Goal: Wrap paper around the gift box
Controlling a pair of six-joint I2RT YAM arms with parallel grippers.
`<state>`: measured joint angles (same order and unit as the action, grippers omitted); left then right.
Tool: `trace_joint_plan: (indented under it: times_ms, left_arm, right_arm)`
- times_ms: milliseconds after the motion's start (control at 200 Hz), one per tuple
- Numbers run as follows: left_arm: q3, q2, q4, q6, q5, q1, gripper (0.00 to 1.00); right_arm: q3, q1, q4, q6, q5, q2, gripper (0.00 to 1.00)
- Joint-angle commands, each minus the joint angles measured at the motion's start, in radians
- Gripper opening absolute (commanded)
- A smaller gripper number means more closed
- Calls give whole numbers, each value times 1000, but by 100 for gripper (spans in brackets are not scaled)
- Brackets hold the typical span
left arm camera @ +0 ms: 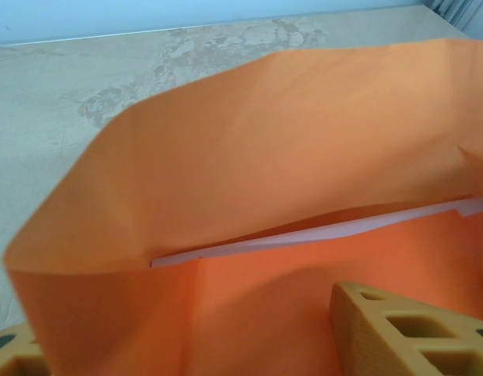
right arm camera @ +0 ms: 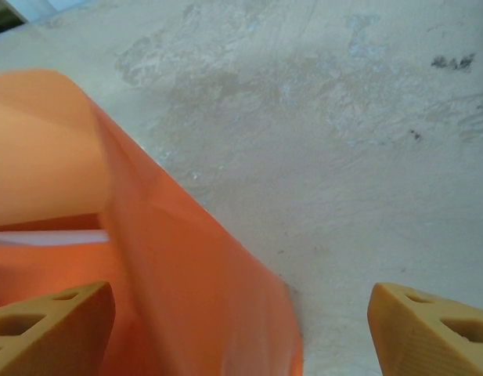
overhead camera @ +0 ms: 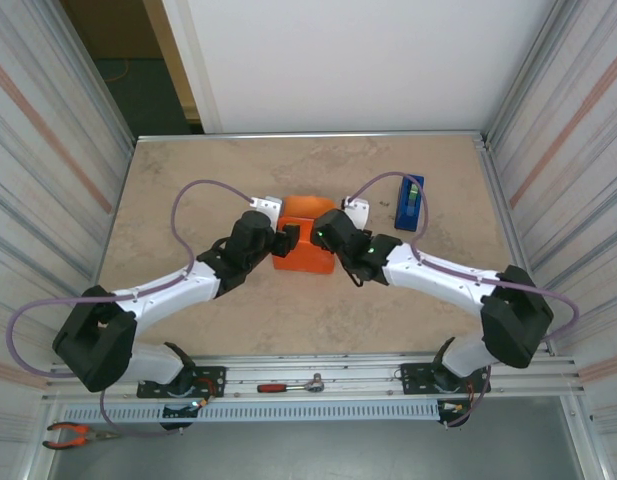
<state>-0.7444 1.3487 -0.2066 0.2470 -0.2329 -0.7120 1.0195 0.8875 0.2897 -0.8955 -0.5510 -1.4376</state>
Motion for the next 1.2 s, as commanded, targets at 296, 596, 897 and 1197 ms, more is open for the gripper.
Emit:
trace_joint_plan:
  times_ms: [296,596,897,1197]
  left_arm:
    - [-29,26,67,-26,-42,-16,57]
    - [-32,33,70,-25,-44,-17,56]
    - [-32,32,79,-29,-48,-17,55]
    - [-32,33,81,-29,-49,-17,55]
  right_arm:
    - [-191,-217,-39,-103,217,318,77]
    - [-242,-298,-184,-156,421,258,15]
    - [-171,-293,-251,-154,472,117,4]
    - [-76,-282,-306,-124,531,2,0]
